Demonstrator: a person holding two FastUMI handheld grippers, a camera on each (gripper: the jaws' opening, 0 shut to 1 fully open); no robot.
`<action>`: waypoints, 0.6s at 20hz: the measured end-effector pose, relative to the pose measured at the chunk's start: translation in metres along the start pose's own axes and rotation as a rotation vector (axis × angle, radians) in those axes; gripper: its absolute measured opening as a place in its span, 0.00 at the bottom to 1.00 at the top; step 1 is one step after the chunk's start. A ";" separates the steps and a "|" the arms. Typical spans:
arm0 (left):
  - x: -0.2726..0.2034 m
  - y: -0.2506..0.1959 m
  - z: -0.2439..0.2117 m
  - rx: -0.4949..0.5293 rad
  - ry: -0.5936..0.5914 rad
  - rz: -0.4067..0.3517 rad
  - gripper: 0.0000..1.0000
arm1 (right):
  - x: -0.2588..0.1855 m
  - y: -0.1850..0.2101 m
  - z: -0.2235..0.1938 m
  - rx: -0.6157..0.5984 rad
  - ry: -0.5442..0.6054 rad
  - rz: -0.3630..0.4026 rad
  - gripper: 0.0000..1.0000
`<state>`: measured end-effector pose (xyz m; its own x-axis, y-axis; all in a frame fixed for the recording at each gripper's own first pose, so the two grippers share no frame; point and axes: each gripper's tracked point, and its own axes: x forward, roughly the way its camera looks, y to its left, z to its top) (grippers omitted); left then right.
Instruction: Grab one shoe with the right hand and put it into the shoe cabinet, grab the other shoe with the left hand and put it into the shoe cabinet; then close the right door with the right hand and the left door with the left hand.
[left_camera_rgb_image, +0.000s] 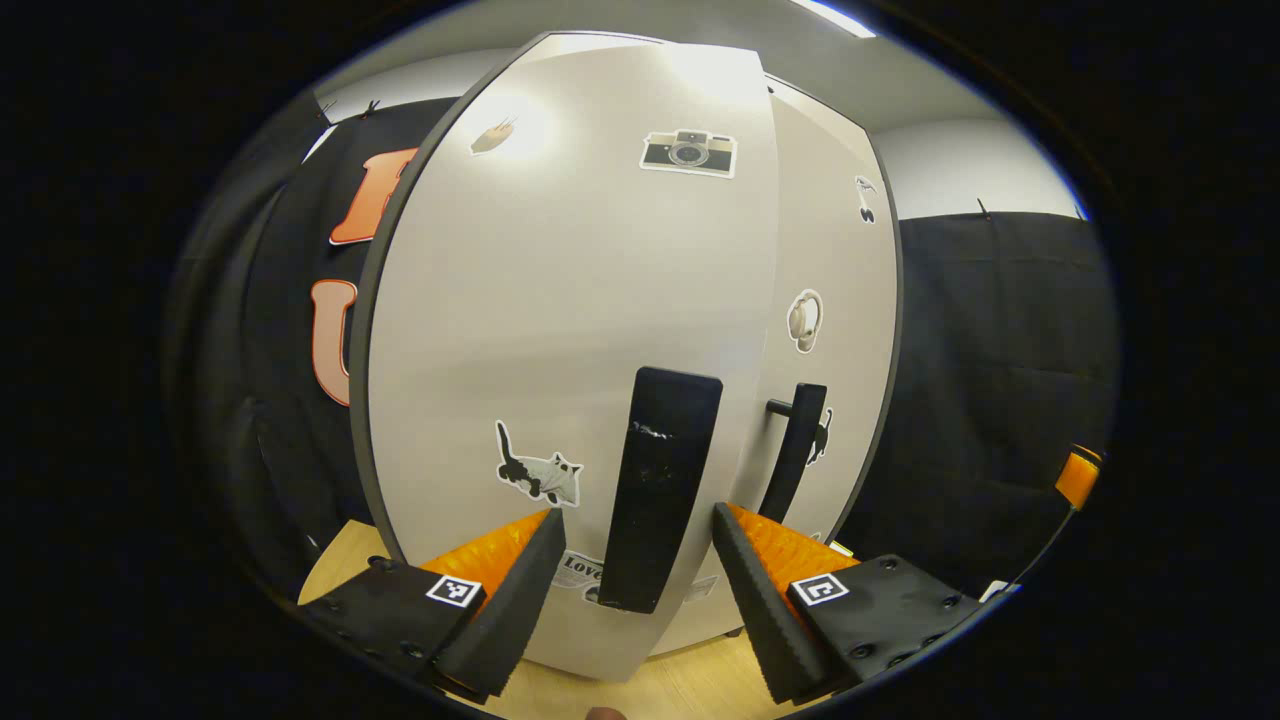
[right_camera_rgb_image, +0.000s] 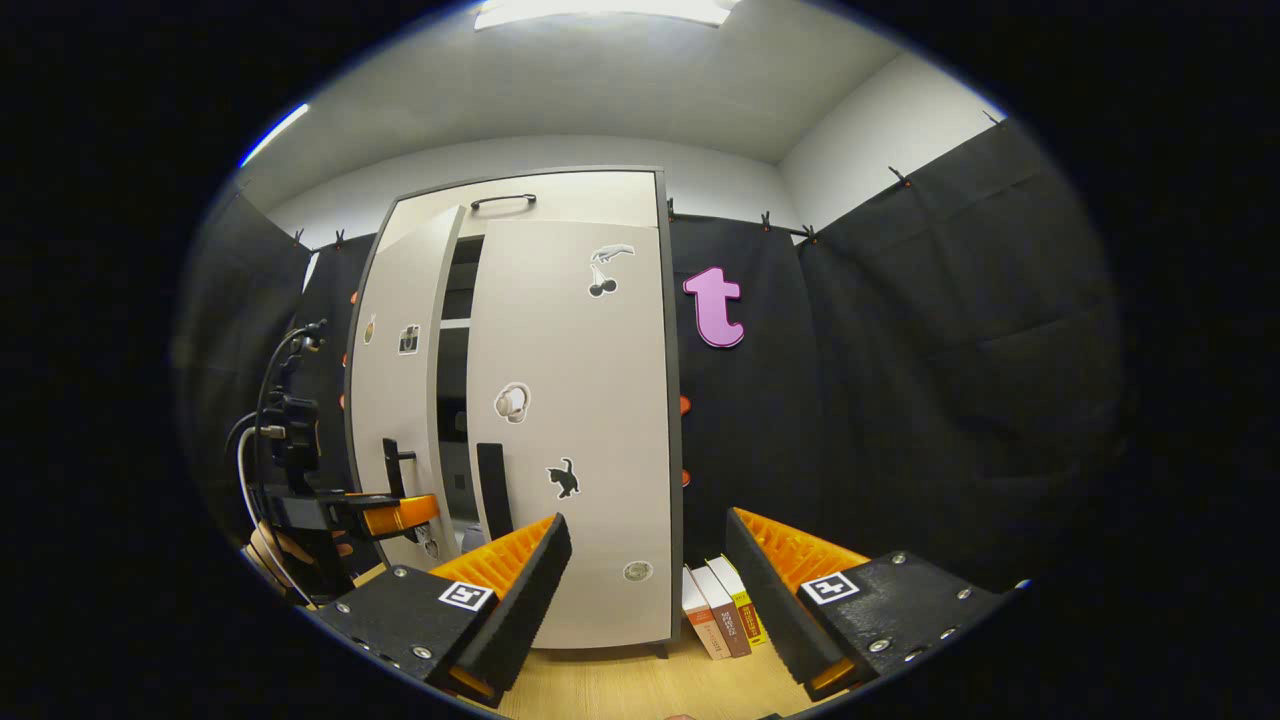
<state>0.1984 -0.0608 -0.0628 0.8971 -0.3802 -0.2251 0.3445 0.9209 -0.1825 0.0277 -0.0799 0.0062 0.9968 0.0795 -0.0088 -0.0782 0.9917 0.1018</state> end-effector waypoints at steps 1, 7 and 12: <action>0.002 0.000 0.001 0.013 -0.001 0.011 0.97 | 0.001 0.000 -0.001 0.003 0.001 0.004 0.96; -0.003 -0.002 0.002 0.011 0.022 0.060 0.97 | 0.019 -0.010 -0.004 -0.009 0.049 0.022 0.96; -0.082 -0.008 0.041 -0.054 0.001 -0.002 0.97 | 0.037 -0.020 0.026 -0.032 0.038 0.040 0.96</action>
<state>0.1334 -0.0336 -0.0041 0.8960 -0.3825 -0.2256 0.3310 0.9140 -0.2346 0.0665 -0.0994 0.0299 0.9915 0.1227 -0.0433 -0.1194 0.9903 0.0714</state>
